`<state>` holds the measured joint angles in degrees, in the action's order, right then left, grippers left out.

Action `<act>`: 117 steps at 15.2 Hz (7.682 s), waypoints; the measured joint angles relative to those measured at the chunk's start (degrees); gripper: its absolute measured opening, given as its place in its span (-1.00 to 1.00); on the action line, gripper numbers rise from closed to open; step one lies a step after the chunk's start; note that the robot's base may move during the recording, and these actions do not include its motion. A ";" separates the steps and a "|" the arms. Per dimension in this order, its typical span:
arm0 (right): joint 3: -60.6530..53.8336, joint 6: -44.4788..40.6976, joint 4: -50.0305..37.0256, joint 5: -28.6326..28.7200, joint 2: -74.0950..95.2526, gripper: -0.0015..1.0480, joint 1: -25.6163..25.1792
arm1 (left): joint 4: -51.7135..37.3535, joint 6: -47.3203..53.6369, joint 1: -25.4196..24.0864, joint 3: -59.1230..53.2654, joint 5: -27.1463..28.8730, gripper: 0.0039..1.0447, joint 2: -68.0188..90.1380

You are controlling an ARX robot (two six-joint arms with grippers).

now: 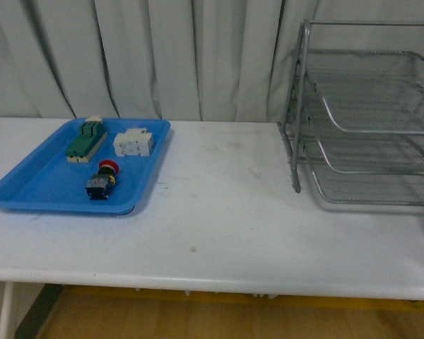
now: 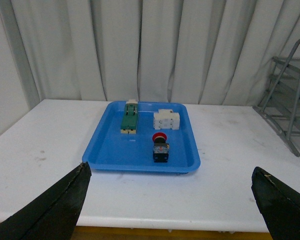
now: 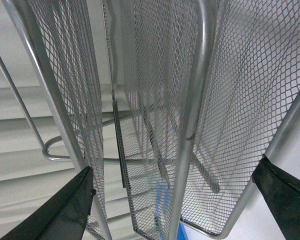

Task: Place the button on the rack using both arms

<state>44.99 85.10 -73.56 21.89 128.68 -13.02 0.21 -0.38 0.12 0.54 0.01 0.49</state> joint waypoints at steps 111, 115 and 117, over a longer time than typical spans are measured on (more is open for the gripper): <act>-44.37 -84.78 73.77 -21.90 -128.45 0.87 13.00 | -0.72 8.17 -1.38 83.60 -8.79 -0.12 135.27; -44.37 -84.78 73.77 -21.90 -128.45 0.87 13.00 | -3.58 11.39 -0.72 72.15 -12.55 -0.31 114.31; -44.37 -84.78 73.77 -21.90 -128.45 0.87 13.00 | -6.34 10.01 10.12 51.80 -19.02 -0.31 90.53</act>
<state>0.62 0.32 0.21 -0.01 0.23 -0.01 -6.13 9.63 10.24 52.34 -19.00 91.02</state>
